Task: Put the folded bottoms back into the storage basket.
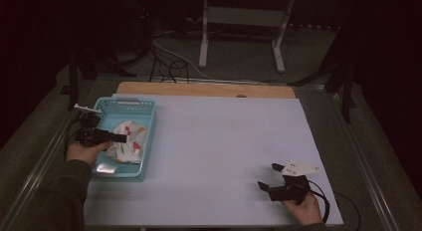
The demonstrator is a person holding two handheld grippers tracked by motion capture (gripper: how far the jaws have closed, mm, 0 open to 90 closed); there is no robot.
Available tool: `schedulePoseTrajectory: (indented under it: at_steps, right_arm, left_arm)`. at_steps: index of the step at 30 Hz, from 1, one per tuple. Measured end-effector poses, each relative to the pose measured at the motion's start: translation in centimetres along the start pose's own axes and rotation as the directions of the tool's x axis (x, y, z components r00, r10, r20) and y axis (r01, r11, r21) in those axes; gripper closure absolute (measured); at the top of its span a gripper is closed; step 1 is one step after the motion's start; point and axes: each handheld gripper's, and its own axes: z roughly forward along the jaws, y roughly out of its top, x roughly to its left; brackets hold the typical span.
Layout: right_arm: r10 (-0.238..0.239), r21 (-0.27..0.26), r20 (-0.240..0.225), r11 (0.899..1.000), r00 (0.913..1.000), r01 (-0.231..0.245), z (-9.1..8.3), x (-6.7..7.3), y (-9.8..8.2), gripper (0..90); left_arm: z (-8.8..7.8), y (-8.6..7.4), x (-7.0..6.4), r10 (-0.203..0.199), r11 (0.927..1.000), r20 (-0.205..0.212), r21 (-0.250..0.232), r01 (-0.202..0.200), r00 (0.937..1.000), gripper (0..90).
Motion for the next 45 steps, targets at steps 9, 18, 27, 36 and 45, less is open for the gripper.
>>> schedulePoseTrajectory:
  at_steps: [9,18,27,36,45]
  right_arm:
    - [0.003,0.001,0.000,1.000,1.0000,-0.003,0.0,0.0,0.0,14.9]
    - [0.006,-0.006,-0.008,1.000,1.0000,-0.006,0.0,0.0,-0.1,14.9]
    - [0.010,-0.011,-0.003,1.000,0.9999,-0.010,-0.3,-0.1,-0.1,14.9]
    - [0.012,-0.007,0.001,1.000,0.9999,-0.012,-0.4,-0.2,-0.1,14.9]
    - [0.017,-0.014,0.008,1.000,0.9998,-0.017,-0.7,-0.4,-0.1,14.9]
  left_arm:
    - [0.0,0.2,0.2,0.027,0.9996,-0.105,0.001,-0.027,0.9941,70.4]
    - [-1.0,0.5,0.0,0.056,0.9964,-0.304,-0.043,-0.073,0.9509,53.4]
    - [-1.8,0.3,0.3,0.046,0.9952,-0.296,-0.069,-0.069,0.9542,51.7]
    - [-1.4,0.2,-1.0,0.105,0.9890,-0.261,-0.073,-0.128,0.9595,48.9]
    - [-1.2,0.0,-2.4,0.154,0.9807,-0.231,-0.082,-0.177,0.9608,43.3]
